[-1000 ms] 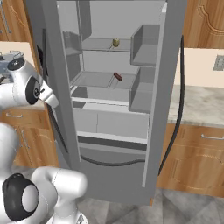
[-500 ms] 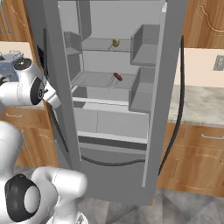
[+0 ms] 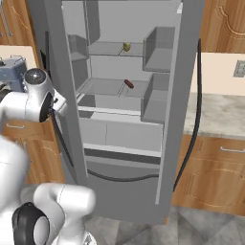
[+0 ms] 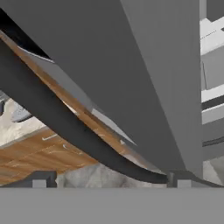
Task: Retrieve the sausage and cheese from the fridge and place them on the cutting board on the counter.
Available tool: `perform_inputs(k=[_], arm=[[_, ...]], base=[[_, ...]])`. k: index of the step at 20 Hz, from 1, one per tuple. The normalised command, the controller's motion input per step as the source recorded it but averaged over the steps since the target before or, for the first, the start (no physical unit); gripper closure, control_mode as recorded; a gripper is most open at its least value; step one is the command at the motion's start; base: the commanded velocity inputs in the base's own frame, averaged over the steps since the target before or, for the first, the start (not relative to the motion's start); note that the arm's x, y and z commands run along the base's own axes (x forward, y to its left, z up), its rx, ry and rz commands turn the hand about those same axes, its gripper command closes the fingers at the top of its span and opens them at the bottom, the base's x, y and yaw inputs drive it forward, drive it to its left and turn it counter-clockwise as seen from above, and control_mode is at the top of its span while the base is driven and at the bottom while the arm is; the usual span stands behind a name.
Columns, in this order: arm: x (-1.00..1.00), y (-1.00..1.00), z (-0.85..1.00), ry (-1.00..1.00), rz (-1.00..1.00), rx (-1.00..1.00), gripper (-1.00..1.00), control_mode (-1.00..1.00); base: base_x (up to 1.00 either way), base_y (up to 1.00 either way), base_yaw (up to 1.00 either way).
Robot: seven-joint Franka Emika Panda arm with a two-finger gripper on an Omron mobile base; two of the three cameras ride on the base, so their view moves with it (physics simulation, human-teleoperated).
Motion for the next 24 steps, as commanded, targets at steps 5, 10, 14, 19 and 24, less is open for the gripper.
perform_inputs(k=[5, 10, 14, 19, 24], arm=[[-0.62, -0.35, 0.26, -0.02, 0.24, 0.01, -1.0, -1.0], [-0.7, -1.0, 0.34, 0.0, 0.02, 0.02, -1.0, -1.0], [0.25, -0.94, 0.0, 0.0, -0.06, 0.03, -1.0, -1.0], [0.38, -0.81, 0.02, 0.0, -0.22, 0.08, -1.0, -1.0], [0.91, 0.11, 0.0, 0.04, -0.25, 0.16, -1.0, -1.0]], base=[[0.0, 0.0, 0.0], [0.0, 0.0, 0.0], [0.0, 0.0, 0.0], [0.0, 0.0, 0.0], [0.0, 0.0, 0.0]])
